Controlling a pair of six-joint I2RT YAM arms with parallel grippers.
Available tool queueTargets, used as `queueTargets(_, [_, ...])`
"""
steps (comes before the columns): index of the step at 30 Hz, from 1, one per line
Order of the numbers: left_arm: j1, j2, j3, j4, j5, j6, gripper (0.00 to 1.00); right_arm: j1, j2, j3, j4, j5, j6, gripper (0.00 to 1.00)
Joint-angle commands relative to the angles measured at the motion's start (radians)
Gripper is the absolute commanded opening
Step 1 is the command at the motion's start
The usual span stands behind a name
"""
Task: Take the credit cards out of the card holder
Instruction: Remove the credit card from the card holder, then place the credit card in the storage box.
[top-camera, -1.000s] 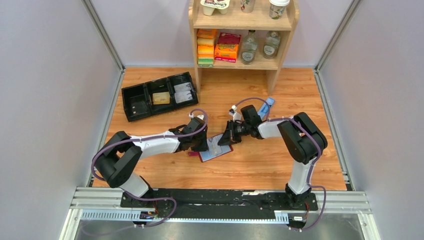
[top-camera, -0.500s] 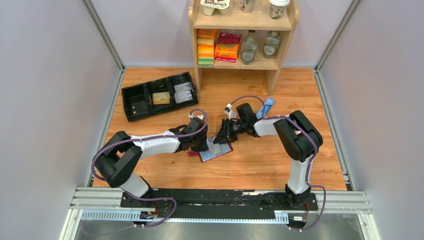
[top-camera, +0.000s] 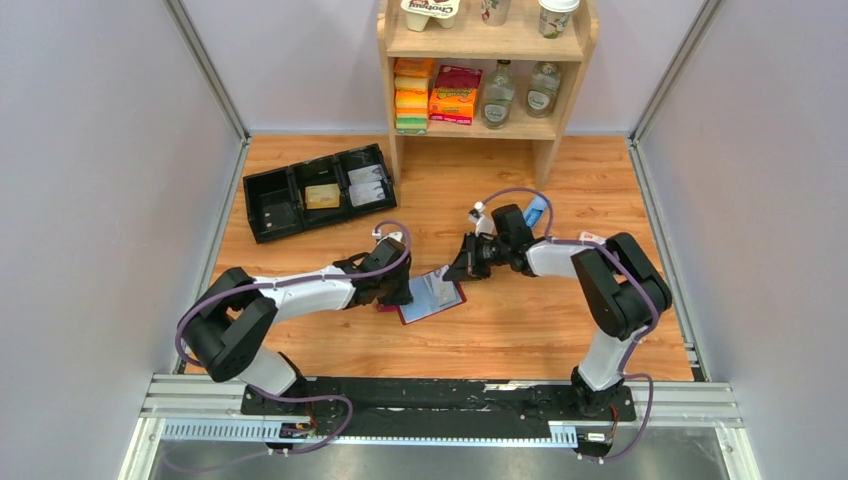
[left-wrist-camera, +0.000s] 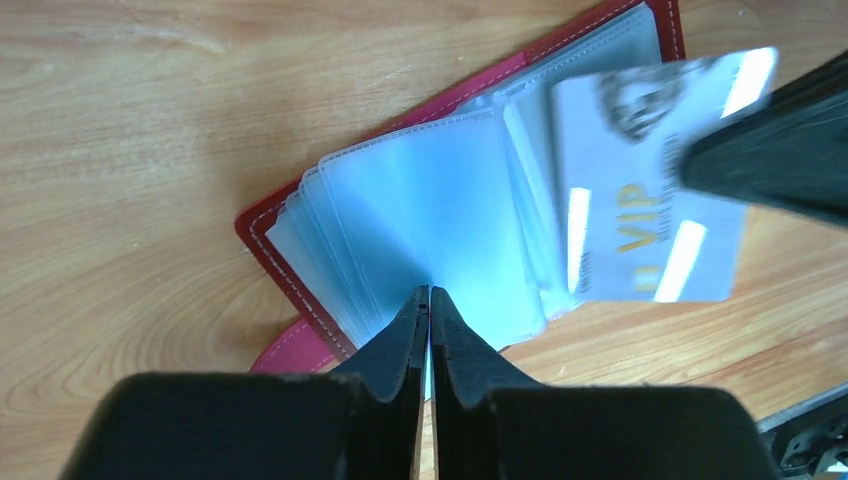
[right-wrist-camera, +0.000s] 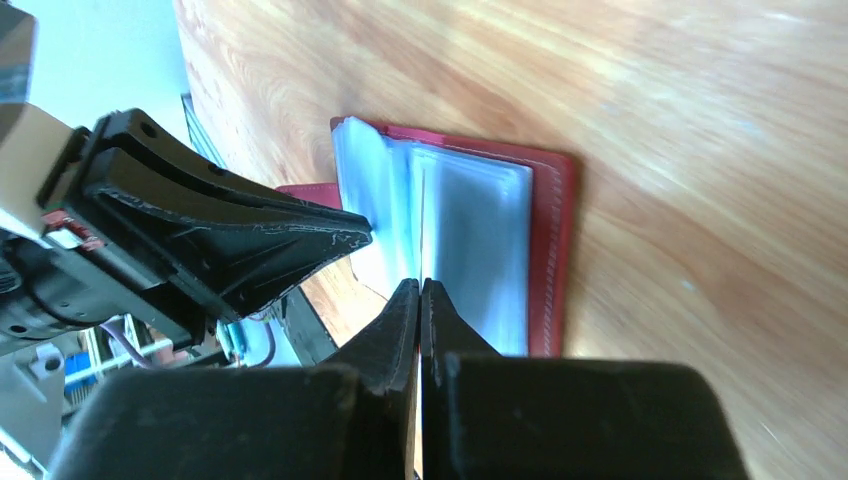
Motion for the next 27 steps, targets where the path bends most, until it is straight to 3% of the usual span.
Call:
queueTargets(1, [-0.004,-0.058,-0.028,-0.035,-0.038,0.001,0.12,-0.041,-0.127,-0.049,-0.007,0.062,0.017,0.0])
queueTargets(9, [-0.004,-0.34,-0.065,0.065,-0.083,-0.017,0.4,-0.043,-0.315,-0.109,0.055,0.15,0.176,0.0])
queueTargets(13, [-0.004,-0.487,-0.095,0.145,-0.093,-0.043,0.52,-0.04,-0.413,-0.175,0.24,0.182,0.354,0.0])
queueTargets(17, [-0.004,-0.604,-0.187,0.333,-0.078,-0.147,0.62,-0.018,-0.519,-0.196,0.326,0.277,0.44,0.0])
queueTargets(23, [-0.017,-0.633,-0.278,0.662,-0.073,-0.313,0.67,0.038,-0.656,-0.178,0.36,0.476,0.468,0.0])
queueTargets(27, [-0.048,-0.572,-0.261,0.858,-0.07,-0.327,0.67,0.087,-0.694,-0.164,0.366,0.573,0.465,0.0])
